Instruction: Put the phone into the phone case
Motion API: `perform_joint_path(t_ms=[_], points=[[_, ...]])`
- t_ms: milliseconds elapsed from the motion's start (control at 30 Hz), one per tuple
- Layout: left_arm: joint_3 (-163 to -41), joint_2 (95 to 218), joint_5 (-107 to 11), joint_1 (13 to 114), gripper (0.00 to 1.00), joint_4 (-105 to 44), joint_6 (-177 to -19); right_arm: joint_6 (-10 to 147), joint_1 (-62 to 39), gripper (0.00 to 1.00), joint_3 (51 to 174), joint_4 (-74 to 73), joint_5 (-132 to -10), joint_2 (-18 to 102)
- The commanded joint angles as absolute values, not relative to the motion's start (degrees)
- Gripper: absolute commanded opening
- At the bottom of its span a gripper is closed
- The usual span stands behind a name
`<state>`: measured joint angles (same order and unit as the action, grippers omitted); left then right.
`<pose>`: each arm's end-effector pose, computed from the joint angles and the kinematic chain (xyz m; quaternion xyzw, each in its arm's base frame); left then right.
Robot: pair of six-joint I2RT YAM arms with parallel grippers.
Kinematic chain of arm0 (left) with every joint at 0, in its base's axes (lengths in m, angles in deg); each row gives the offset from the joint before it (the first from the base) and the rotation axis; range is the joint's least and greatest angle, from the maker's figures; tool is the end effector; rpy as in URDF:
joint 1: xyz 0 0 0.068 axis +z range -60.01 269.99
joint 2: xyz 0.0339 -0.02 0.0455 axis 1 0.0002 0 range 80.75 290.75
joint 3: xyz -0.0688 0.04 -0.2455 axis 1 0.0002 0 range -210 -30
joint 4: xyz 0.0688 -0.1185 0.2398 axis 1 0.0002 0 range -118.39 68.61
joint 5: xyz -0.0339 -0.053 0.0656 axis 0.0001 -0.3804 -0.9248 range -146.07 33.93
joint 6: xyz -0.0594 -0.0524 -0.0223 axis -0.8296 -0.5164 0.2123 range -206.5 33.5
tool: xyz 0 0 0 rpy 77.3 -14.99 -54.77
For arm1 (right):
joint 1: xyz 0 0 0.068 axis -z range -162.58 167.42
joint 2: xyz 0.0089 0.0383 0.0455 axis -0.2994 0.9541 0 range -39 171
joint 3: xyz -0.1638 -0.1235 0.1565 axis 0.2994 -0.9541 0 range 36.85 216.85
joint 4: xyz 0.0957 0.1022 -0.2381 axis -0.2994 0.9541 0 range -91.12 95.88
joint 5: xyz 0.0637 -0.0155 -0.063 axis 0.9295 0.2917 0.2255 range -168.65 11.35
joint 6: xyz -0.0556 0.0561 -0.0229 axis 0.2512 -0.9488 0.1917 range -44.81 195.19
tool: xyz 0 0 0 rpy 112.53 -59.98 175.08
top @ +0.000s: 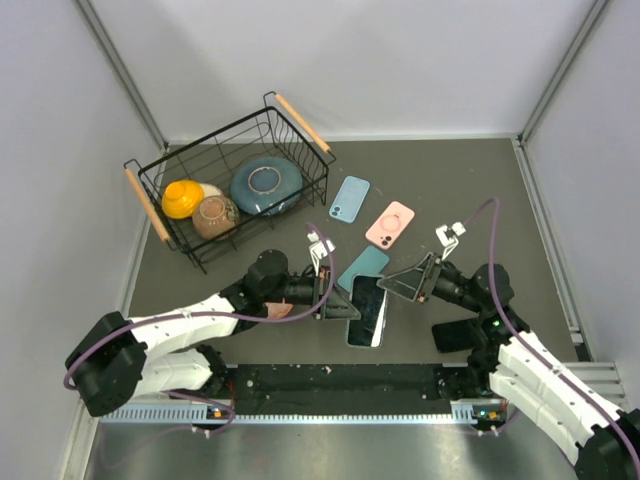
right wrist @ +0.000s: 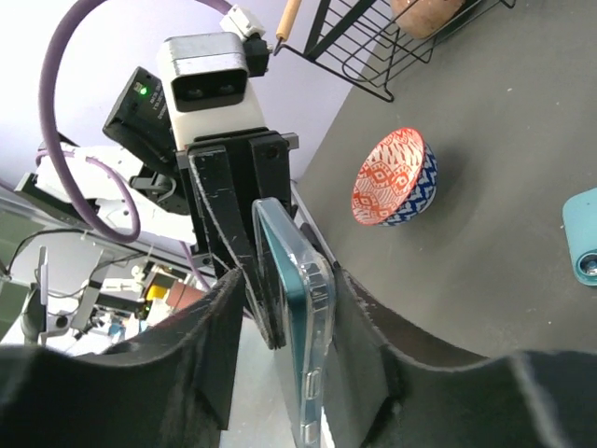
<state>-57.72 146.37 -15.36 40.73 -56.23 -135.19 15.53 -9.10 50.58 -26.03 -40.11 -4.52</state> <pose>0.1513 -0.2473 0.2048 0.2270 0.7174 -0.6293 0.1943 0.1677 0.1336 0.2275 -0.0483 0.6851 0.6364 0.3513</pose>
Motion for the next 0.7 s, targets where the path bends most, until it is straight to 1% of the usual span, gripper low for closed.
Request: perform_joint_path(t_ms=[0,33,67,100,167,267,433,467,567,600,667], points=[[-58.21,145.61,-12.66,41.65,0.00,-60.82,-134.67,17.53,-9.73,0.36,53.64,-29.86,-39.36,-4.37],[-58.30,146.05,-12.31,41.82,0.00,-60.91,-134.75,17.80,-9.65,0.26,53.55,-30.21,-39.45,-4.37],[-58.30,146.31,-12.30,41.91,0.00,-60.82,-134.75,18.32,-9.65,0.07,53.37,-30.21,-39.45,-4.28],[-58.30,146.49,-12.22,42.09,0.00,-60.91,-134.75,18.59,-9.65,0.04,53.02,-30.13,-39.45,-4.02],[-58.30,147.10,-11.86,42.44,0.00,-60.91,-134.75,18.33,-9.74,0.00,52.23,-32.04,-38.84,-3.58],[-58.74,147.98,-11.69,42.79,0.00,-60.04,-134.67,17.45,-9.65,0.00,51.00,-33.11,-38.22,-2.70],[-60.84,148.86,-13.62,42.97,0.00,-54.24,-132.74,19.73,-9.74,0.00,52.40,-28.55,-38.57,-1.73],[-61.02,148.86,-13.71,42.97,0.00,-53.97,-132.65,18.69,-9.74,0.15,52.49,-28.80,-37.70,-0.95],[-60.67,148.25,-14.23,43.14,0.00,-55.54,-134.13,12.81,-9.73,0.37,51.09,-39.23,-31.66,3.08],[-60.50,147.81,-14.50,43.23,0.00,-56.33,-134.75,11.14,-9.82,0.39,49.61,-45.44,-30.50,4.32],[-60.15,147.55,-14.67,43.67,0.00,-58.44,-136.59,8.49,-9.91,0.45,48.02,-48.65,-29.52,6.17]])
